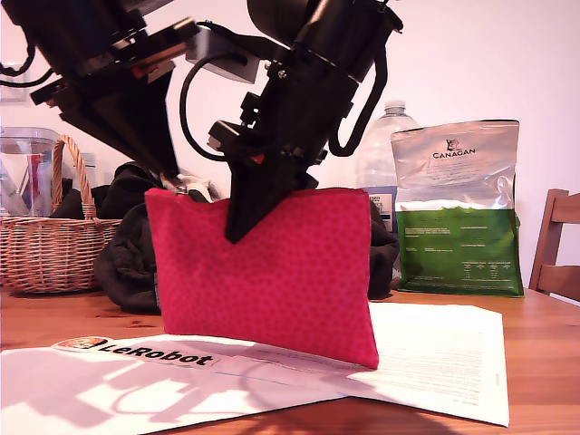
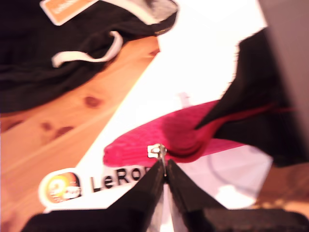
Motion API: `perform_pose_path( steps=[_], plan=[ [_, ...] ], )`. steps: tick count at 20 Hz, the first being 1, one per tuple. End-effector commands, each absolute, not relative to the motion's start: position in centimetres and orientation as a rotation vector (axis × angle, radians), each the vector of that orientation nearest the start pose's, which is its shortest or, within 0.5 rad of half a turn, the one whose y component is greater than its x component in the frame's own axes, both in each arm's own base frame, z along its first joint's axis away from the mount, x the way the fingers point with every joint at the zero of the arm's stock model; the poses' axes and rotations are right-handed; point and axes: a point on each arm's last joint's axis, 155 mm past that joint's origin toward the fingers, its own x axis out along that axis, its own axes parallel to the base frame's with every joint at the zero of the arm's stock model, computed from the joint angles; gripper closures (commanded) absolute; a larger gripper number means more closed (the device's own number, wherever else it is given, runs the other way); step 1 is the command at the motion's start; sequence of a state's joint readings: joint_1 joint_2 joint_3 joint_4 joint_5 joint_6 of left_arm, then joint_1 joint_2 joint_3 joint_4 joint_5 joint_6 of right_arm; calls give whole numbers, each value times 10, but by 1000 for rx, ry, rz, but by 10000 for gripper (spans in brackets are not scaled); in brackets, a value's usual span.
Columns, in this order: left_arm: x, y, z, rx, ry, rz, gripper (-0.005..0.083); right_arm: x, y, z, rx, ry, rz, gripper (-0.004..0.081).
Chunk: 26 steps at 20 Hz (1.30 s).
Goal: Close the zipper in the zip bag in front of you
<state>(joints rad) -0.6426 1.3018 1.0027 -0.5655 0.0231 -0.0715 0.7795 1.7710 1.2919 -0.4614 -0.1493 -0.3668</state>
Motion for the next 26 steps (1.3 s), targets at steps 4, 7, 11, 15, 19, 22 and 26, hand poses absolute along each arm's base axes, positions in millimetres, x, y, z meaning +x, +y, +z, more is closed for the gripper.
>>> perform_pose_path(
  steps=[4,7,11,15,19,22,26],
  plan=[
    [283,-233,157,176,849,-643,793,313,351,103,-606,746,1034,780],
    [295,-218,157,162,852,-589,793,312,351,102,-607,749,1033,780],
    [300,-196,150,149,892,-526,793,314,350,102,-612,748,1024,744],
    [298,-199,150,130,900,-553,791,314,350,102,-613,746,1025,783],
    [295,-205,152,212,871,-636,566,315,349,102,-613,746,1023,783],
    [297,-204,152,461,778,-747,484,316,348,102,-612,747,1021,783],
    [302,-201,154,762,642,-866,484,316,348,102,-630,738,1029,783]
  ],
)
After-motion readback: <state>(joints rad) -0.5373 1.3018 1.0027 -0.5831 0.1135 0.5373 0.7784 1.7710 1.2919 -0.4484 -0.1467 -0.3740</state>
